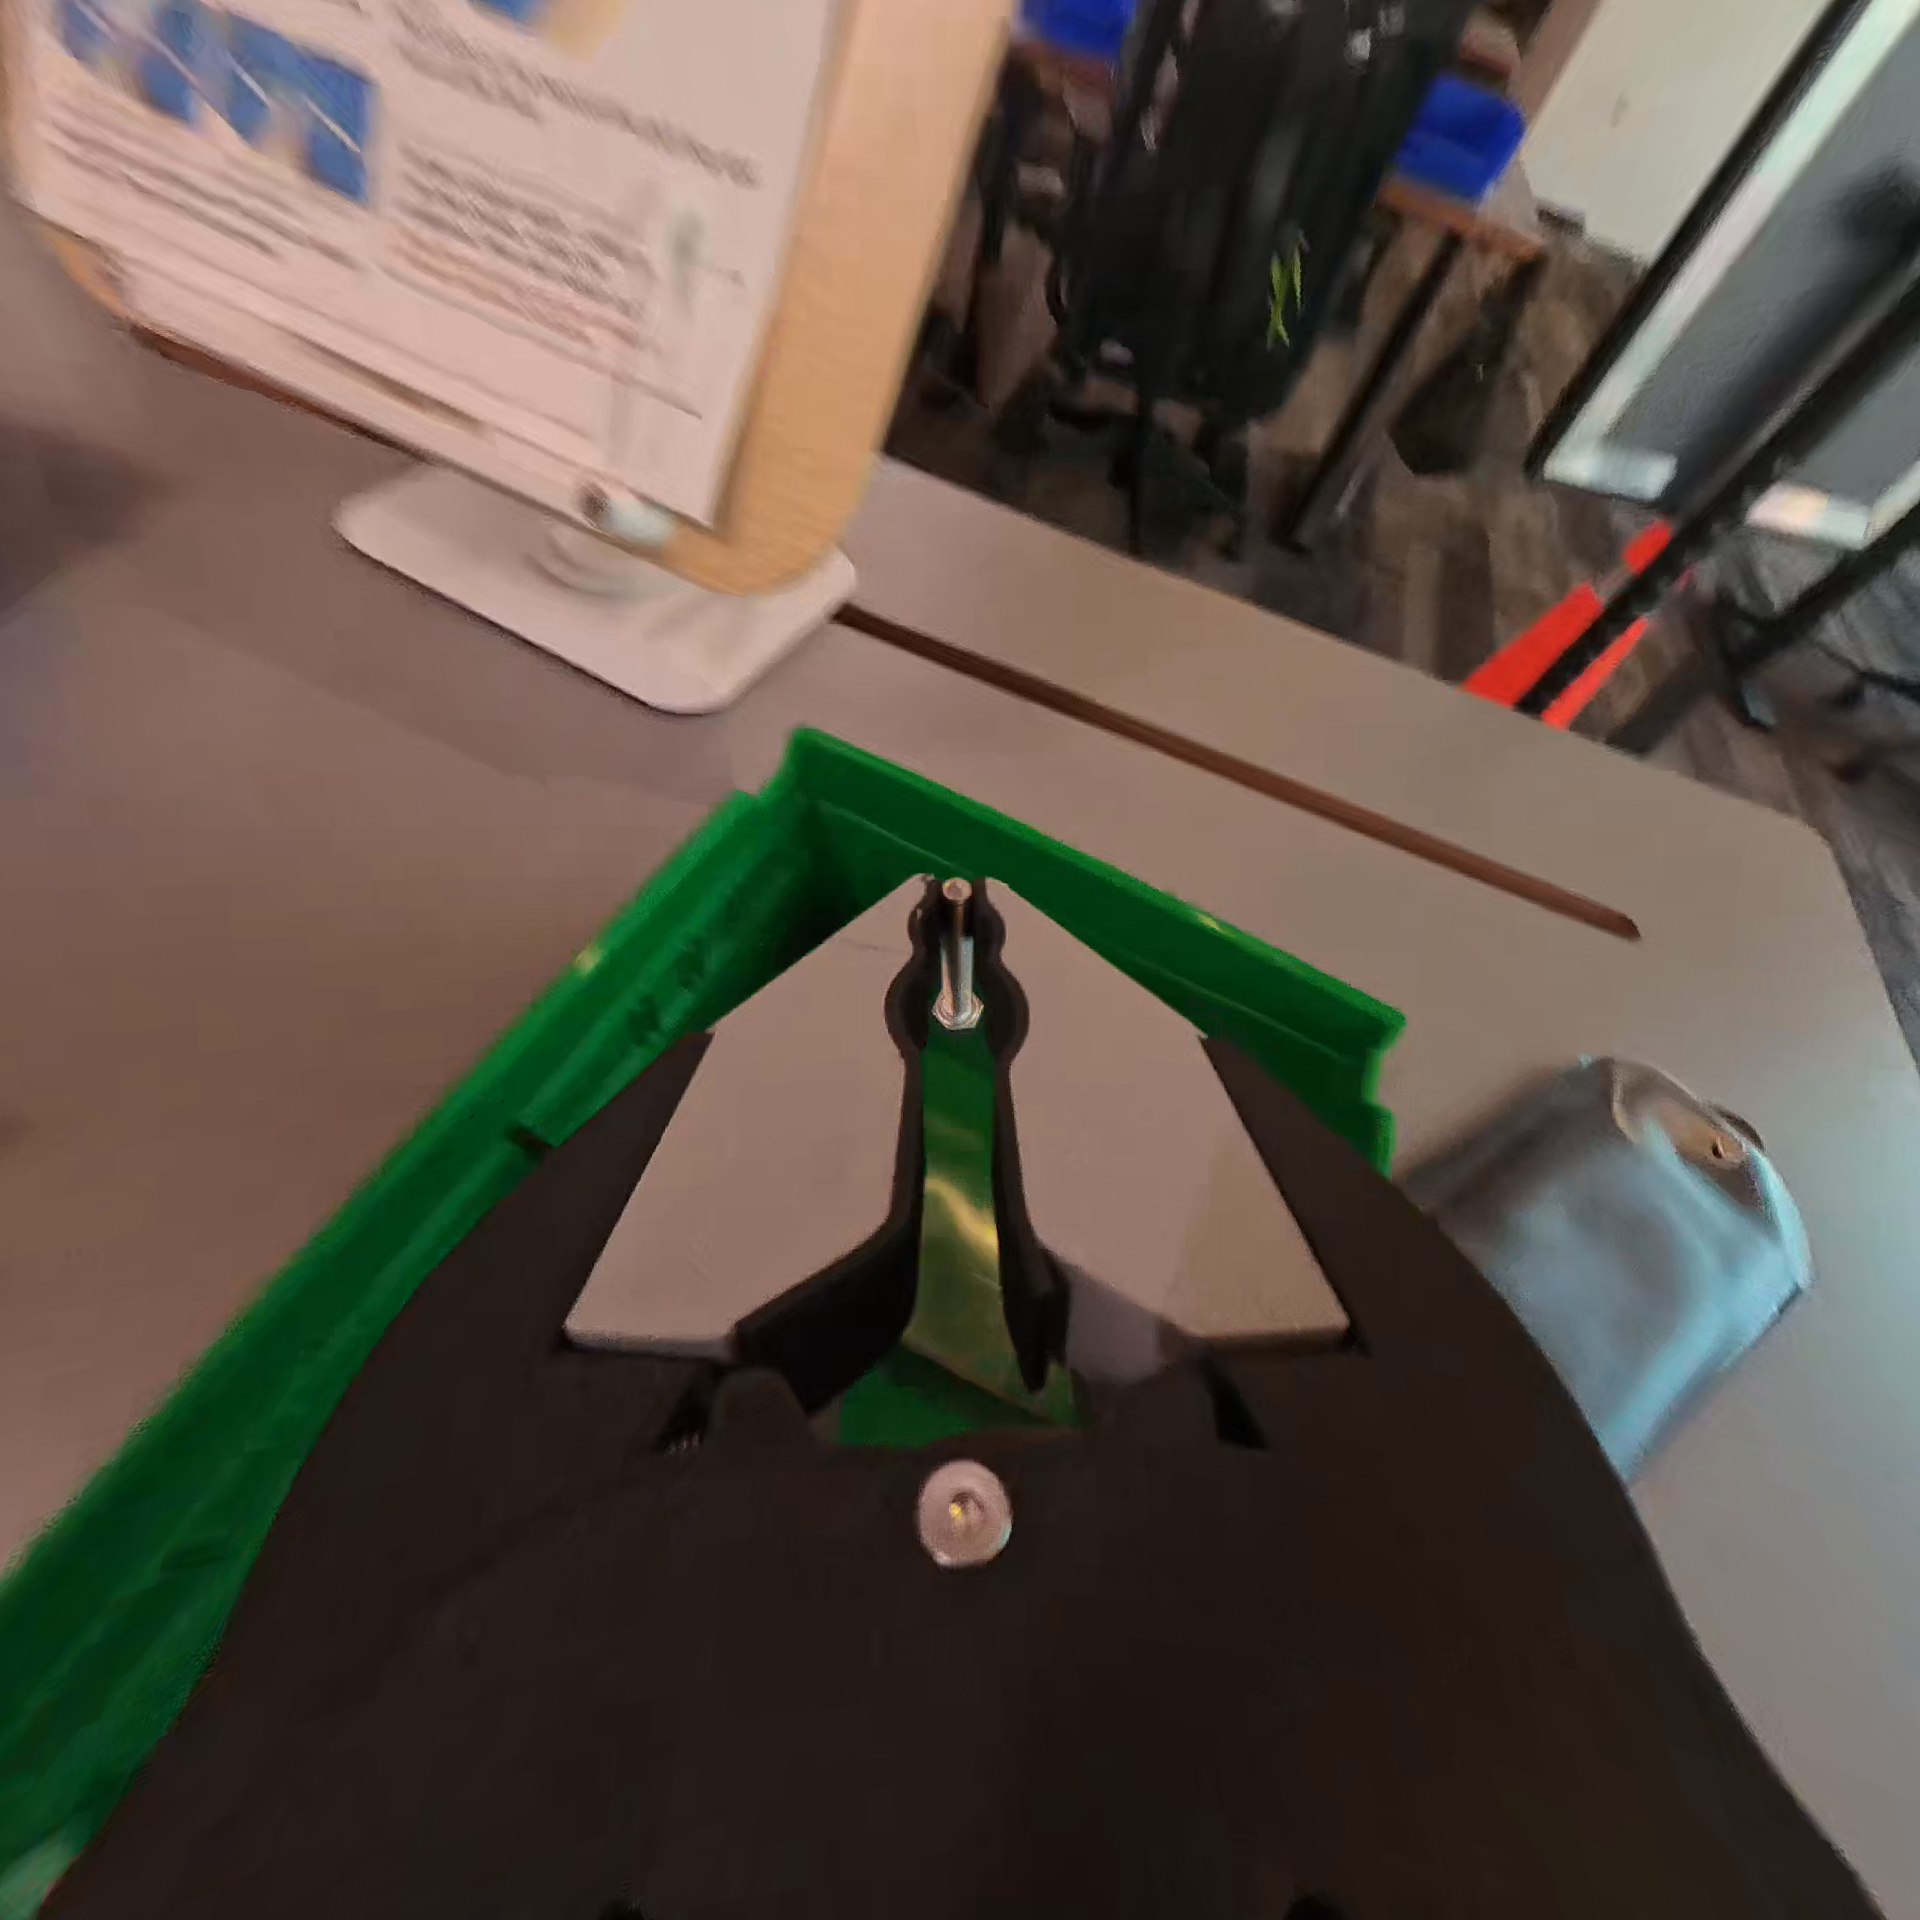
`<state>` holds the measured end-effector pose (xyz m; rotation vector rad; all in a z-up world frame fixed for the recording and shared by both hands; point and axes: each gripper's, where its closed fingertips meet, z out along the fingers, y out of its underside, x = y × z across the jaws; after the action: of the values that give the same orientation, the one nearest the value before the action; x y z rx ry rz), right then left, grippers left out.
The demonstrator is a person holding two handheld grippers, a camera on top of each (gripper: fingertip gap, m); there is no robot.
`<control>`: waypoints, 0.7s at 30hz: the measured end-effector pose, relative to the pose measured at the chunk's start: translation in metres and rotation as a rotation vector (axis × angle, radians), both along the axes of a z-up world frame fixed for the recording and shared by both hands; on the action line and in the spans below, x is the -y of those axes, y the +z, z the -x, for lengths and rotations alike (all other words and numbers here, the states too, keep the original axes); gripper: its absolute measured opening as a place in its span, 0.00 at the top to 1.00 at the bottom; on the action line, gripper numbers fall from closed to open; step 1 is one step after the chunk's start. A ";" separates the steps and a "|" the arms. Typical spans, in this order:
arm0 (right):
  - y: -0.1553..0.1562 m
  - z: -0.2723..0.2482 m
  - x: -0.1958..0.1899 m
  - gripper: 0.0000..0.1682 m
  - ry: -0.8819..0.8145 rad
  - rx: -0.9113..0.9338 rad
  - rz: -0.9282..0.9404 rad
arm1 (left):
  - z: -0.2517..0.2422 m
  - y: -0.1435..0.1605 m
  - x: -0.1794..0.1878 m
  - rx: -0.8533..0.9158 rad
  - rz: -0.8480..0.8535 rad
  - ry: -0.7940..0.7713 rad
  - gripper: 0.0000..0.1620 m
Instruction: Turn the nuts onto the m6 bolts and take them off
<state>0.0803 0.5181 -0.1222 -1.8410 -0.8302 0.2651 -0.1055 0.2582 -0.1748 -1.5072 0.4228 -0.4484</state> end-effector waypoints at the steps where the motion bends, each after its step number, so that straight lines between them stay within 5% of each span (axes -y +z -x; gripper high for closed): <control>1: -0.017 -0.007 -0.011 0.99 -0.020 0.046 0.042 | 0.000 0.000 0.000 -0.001 0.003 0.000 0.78; 4: -0.059 -0.026 -0.029 0.94 -0.089 0.186 0.155 | 0.000 0.000 -0.001 -0.004 0.000 0.005 0.79; 8: -0.032 -0.003 -0.005 0.87 -0.023 0.091 0.102 | 0.001 0.002 0.000 0.002 -0.013 0.008 0.80; 14: 0.049 0.102 0.165 0.82 0.503 -0.251 -0.003 | 0.015 0.002 0.001 -0.037 0.081 0.046 0.77; 18: 0.024 0.149 0.285 0.82 0.882 -0.304 0.129 | 0.083 0.073 0.025 -0.091 0.032 0.136 0.82; 21: -0.017 0.161 0.309 0.82 0.923 -0.176 0.108 | 0.155 0.090 0.030 -0.170 0.093 0.192 0.95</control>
<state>-0.0809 0.2093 -0.1388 -1.3831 -1.5145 1.0461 -0.2608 0.2280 -0.0844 -1.6659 0.3895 -0.1913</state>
